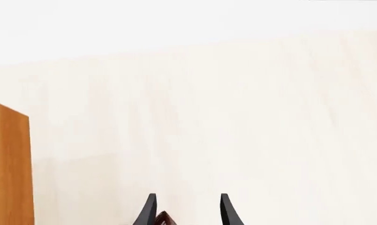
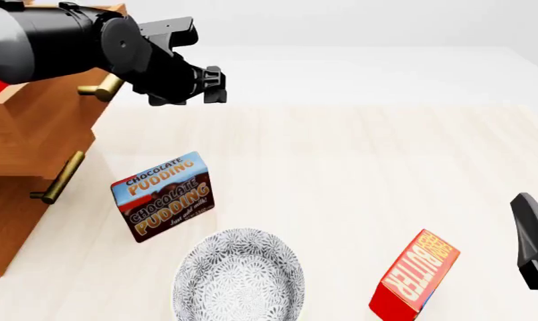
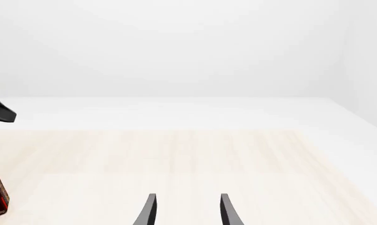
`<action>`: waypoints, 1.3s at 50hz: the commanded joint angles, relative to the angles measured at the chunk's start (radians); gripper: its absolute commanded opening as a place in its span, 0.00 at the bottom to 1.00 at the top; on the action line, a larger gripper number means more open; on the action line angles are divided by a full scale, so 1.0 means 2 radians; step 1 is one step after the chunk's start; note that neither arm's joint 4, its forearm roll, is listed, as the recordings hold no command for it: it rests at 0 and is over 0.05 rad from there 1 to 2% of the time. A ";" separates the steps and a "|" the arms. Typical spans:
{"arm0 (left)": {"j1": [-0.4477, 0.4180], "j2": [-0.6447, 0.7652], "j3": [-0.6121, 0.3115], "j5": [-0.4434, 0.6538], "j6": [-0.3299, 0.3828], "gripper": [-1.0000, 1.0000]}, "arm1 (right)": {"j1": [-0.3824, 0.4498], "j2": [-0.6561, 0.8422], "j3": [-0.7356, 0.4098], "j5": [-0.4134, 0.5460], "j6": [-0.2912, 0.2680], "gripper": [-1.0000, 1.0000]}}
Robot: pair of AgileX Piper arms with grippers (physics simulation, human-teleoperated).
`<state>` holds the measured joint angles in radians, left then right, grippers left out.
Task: Put the butter at the front in the top drawer of the cabinet and close it.
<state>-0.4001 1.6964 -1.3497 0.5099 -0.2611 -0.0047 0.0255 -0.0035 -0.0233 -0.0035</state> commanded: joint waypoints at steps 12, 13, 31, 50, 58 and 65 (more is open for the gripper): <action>0.046 -0.033 0.042 -0.008 0.002 1.00 | 0.000 -0.001 0.000 0.001 0.000 1.00; 0.047 -0.034 0.043 -0.008 0.003 1.00 | 0.000 -0.001 0.000 0.001 0.000 1.00; 0.086 -0.058 0.076 -0.018 0.006 1.00 | 0.000 -0.001 0.000 0.001 0.000 1.00; 0.137 -0.088 0.096 -0.010 0.014 1.00 | 0.000 -0.001 0.000 0.001 0.000 1.00; 0.152 -0.084 0.097 -0.010 0.017 1.00 | 0.000 -0.001 0.000 0.001 0.000 1.00; 0.175 -0.084 0.101 -0.011 0.016 1.00 | 0.000 -0.001 0.000 0.001 0.000 1.00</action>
<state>-0.1090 1.5363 -1.1590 0.4856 -0.2312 -0.0048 0.0254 -0.0035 -0.0232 -0.0036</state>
